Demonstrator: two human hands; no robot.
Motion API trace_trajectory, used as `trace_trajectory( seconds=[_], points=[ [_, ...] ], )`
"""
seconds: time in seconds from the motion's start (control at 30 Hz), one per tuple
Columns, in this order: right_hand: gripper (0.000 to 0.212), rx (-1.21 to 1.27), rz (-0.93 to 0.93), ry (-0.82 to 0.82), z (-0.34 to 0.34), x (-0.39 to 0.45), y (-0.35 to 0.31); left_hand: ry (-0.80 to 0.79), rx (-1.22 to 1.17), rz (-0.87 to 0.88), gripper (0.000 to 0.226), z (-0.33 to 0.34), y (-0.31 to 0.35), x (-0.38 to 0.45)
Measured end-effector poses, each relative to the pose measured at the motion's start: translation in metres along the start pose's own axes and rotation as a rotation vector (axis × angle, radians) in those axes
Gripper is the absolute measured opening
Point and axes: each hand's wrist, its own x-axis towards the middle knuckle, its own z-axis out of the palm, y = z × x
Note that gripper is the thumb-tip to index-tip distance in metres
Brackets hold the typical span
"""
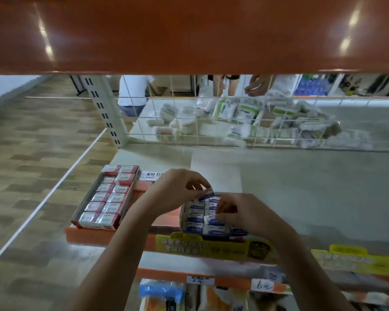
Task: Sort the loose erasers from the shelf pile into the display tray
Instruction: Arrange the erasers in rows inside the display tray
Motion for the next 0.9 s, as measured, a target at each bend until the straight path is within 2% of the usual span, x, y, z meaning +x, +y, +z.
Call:
trace_trajectory(
  seconds=[0.27,0.4,0.5,0.67,0.9],
  points=[
    [0.006,-0.122,0.034,0.115,0.01,0.001,-0.005,-0.145,0.045,0.129,0.019,-0.003,-0.006,0.019],
    [0.017,-0.244,0.016,0.157,0.007,0.0,-0.007,-0.192,0.009,0.15,0.015,0.004,-0.008,0.03],
    [0.019,-0.33,0.066,0.259,-0.003,-0.007,-0.001,-0.23,-0.048,0.173,0.015,0.012,-0.004,0.04],
    [0.015,-0.215,0.185,0.521,-0.015,-0.026,0.014,-0.315,-0.09,0.21,0.016,0.027,0.005,0.049],
    [0.024,-0.091,0.299,0.541,-0.004,-0.03,0.02,-0.411,-0.018,0.261,0.014,0.048,0.01,0.054]
  ],
)
